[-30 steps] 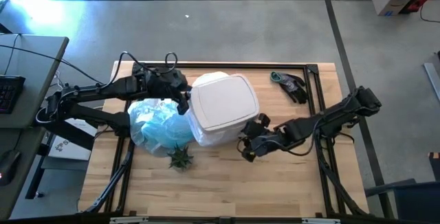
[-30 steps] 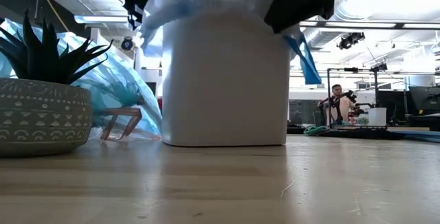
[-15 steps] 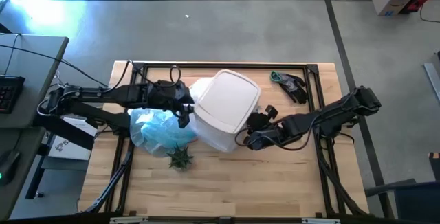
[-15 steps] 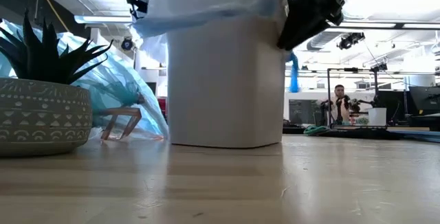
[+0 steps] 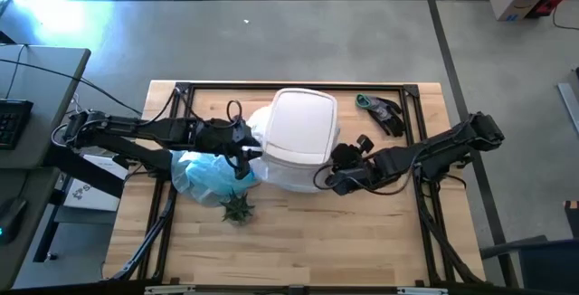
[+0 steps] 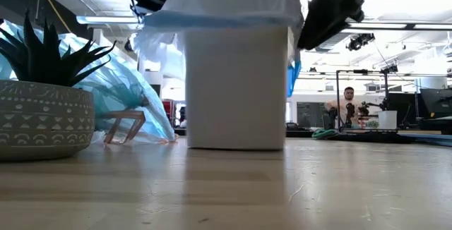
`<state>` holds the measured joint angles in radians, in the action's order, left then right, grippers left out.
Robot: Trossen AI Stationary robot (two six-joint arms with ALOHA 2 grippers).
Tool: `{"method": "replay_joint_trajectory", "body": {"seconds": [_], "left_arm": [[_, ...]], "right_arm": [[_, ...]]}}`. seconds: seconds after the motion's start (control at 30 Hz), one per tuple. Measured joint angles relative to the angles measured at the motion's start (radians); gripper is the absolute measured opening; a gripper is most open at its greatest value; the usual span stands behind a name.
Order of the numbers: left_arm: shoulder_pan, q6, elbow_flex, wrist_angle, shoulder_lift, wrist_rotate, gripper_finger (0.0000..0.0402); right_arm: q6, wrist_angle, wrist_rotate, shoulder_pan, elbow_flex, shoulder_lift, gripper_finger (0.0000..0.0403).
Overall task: Place trash/remove bag and relplace
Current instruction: Adjust the trash bin, then return to Home Position
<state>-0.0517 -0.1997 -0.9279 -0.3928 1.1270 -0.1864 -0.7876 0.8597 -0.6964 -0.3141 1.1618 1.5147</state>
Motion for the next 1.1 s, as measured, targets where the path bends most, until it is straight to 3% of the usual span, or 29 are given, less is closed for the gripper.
{"method": "replay_joint_trajectory", "body": {"seconds": [0.37,0.5,0.73,0.87,1.0,1.1], "left_arm": [[-0.081,-0.048,0.0,-0.015,-0.137,0.0,0.0112],[-0.146,-0.095,-0.001,-0.098,-0.184,-0.006,0.0112],[-0.361,-0.237,-0.001,-0.313,-0.21,-0.034,0.0095],[-0.49,-0.314,-0.001,-0.4,-0.216,-0.206,0.0076],[-0.575,-0.384,0.0,-0.459,-0.259,-0.434,0.0058],[-0.622,-0.402,0.0,-0.479,-0.31,-0.54,0.005]], "right_arm": [[-0.103,0.057,-0.055,-0.171,0.002,-0.193,0.0128],[-0.115,0.059,-0.054,-0.262,0.002,-0.254,0.0128],[-0.274,0.13,0.083,-0.421,0.002,-0.299,0.0128],[-0.413,0.212,0.087,-0.493,0.002,-0.299,0.0128],[-0.435,0.261,-0.105,-0.561,0.002,-0.304,0.0128],[-0.453,0.318,-0.243,-0.597,0.002,-0.325,0.0128]]}}
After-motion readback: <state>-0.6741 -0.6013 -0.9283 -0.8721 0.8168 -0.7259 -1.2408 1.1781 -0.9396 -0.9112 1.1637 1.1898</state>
